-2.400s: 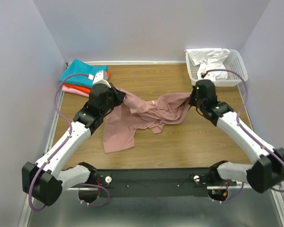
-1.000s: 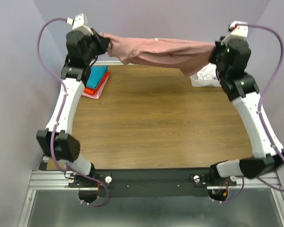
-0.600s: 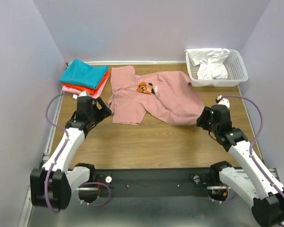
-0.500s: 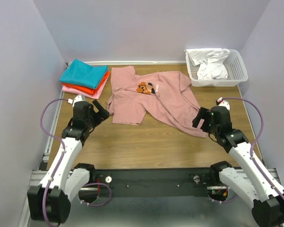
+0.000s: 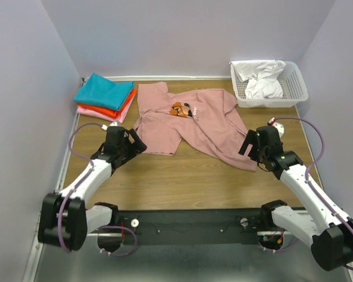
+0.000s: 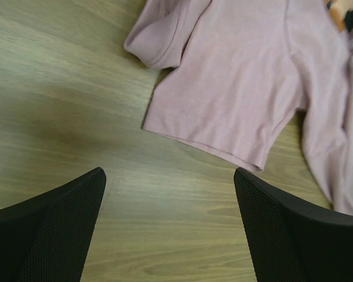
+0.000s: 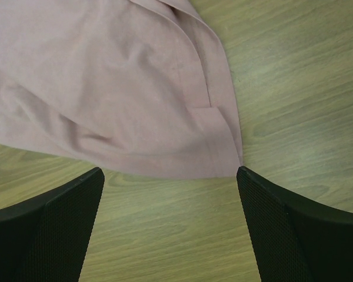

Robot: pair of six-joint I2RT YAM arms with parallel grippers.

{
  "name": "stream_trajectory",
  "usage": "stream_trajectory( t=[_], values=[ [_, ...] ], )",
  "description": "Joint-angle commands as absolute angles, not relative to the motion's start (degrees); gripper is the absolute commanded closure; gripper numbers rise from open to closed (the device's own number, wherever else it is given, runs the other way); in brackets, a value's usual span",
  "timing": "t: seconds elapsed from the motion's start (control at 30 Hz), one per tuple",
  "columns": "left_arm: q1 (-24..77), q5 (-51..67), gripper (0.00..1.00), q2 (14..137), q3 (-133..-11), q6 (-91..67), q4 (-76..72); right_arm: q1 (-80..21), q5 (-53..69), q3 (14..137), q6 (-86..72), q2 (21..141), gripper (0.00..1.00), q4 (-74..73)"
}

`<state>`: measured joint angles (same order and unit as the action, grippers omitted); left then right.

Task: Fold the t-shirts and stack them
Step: Flatten the tshirt out

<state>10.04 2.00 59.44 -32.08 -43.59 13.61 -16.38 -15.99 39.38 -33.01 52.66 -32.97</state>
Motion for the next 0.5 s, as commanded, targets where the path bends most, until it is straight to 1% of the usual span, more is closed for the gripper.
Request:
stream_trajectory(
  t=[0.0, 0.07, 0.1, 0.2, 0.37, 0.4, 0.43, 0.47],
  values=[
    [12.65, 2.82, 0.06, 69.85, -33.74, -43.42, 7.47, -16.00, -19.07, 39.73, -35.77, 54.58, 0.00, -33.49],
    [13.09, 1.94, 0.09, 75.81, -35.85, -42.89, 6.07, -16.08, -19.16, 39.73, -35.77, 55.02, 0.00, -33.22],
    [13.18, 2.02, 0.15, 77.59, -36.38, -42.72, 5.80, -16.08, -19.42, 39.73, -35.86, 54.93, 0.00, -33.14],
    [13.97, 1.67, 0.23, 82.87, -38.32, -42.54, 4.40, -16.08, -19.77, 39.38, -35.95, 54.23, 0.00, -33.05],
    [15.82, -3.25, 0.27, 88.75, -41.39, -42.89, 4.48, -16.08, -19.51, 38.58, -36.39, 52.65, 0.00, -32.96],
    [15.91, -3.51, 0.31, 89.47, -41.66, -42.89, 4.48, -16.08, -19.51, 38.50, -36.47, 52.56, 0.00, -32.96],
    [15.91, -3.43, 0.32, 90.34, -42.01, -42.63, 4.57, -16.00, -19.60, 38.50, -36.39, 52.38, 0.00, -32.96],
    [16.00, -3.25, 0.36, 91.66, -42.71, -42.45, 5.01, -16.00, -19.77, 38.41, -36.47, 52.12, 0.00, -32.96]
  ],
)
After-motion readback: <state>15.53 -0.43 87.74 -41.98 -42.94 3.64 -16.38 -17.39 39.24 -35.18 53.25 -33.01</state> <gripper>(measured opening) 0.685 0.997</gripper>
